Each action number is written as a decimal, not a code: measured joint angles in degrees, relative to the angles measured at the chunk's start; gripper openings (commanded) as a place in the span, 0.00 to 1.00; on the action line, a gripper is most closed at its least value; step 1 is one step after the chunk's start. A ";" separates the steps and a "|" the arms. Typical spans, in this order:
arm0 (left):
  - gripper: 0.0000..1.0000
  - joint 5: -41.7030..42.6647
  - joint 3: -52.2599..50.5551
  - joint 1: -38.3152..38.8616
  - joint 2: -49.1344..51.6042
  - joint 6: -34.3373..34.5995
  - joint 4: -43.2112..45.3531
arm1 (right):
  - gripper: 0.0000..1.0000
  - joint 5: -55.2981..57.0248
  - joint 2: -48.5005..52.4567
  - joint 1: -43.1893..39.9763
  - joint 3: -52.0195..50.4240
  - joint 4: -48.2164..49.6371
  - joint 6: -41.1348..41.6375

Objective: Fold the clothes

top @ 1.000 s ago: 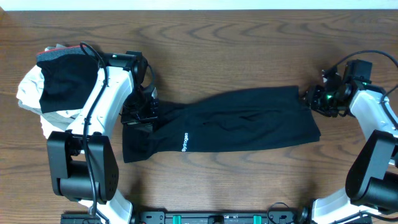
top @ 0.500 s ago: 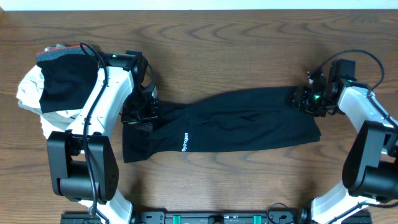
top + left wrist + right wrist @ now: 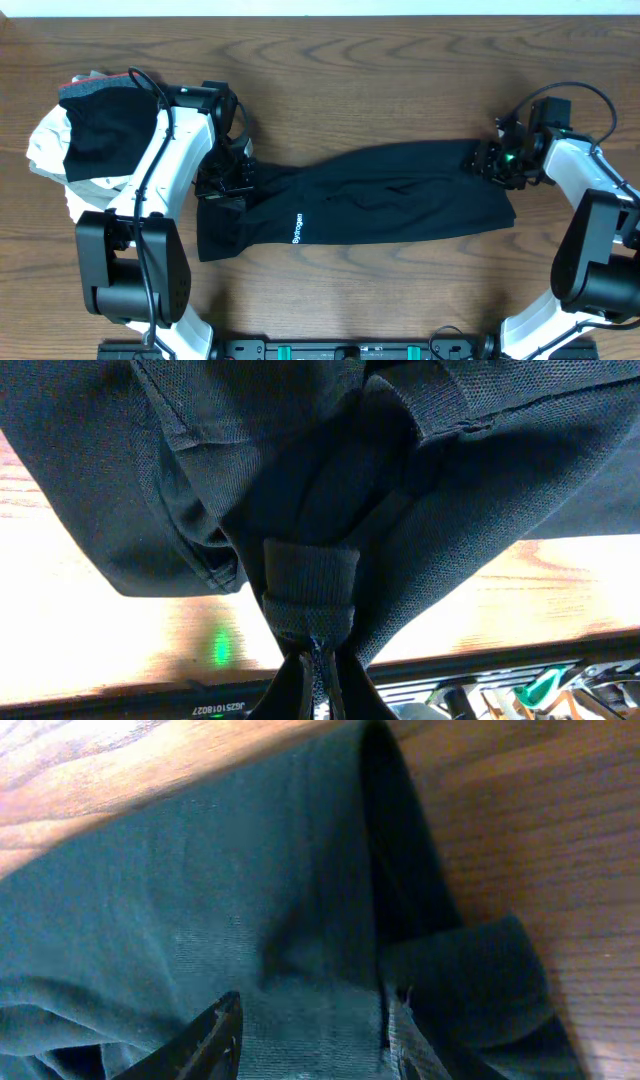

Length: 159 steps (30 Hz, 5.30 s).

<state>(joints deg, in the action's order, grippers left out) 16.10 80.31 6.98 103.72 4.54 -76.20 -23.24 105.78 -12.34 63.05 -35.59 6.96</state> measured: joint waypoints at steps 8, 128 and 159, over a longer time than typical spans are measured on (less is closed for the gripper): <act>0.06 0.00 0.00 0.00 0.00 0.02 0.00 | 0.47 0.94 0.00 -0.24 0.00 -1.07 0.00; 0.21 -2.36 -3.74 0.00 0.00 0.37 -2.69 | 0.26 12.07 -4.96 -7.69 4.07 -16.68 -1.49; 0.13 3.74 -19.28 0.00 0.00 2.12 16.76 | 0.33 12.61 -4.96 -7.69 4.07 -16.59 -1.60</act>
<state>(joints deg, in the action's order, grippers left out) 19.84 61.04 6.98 103.72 6.66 -59.44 -10.63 100.82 -20.03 67.11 -52.18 5.37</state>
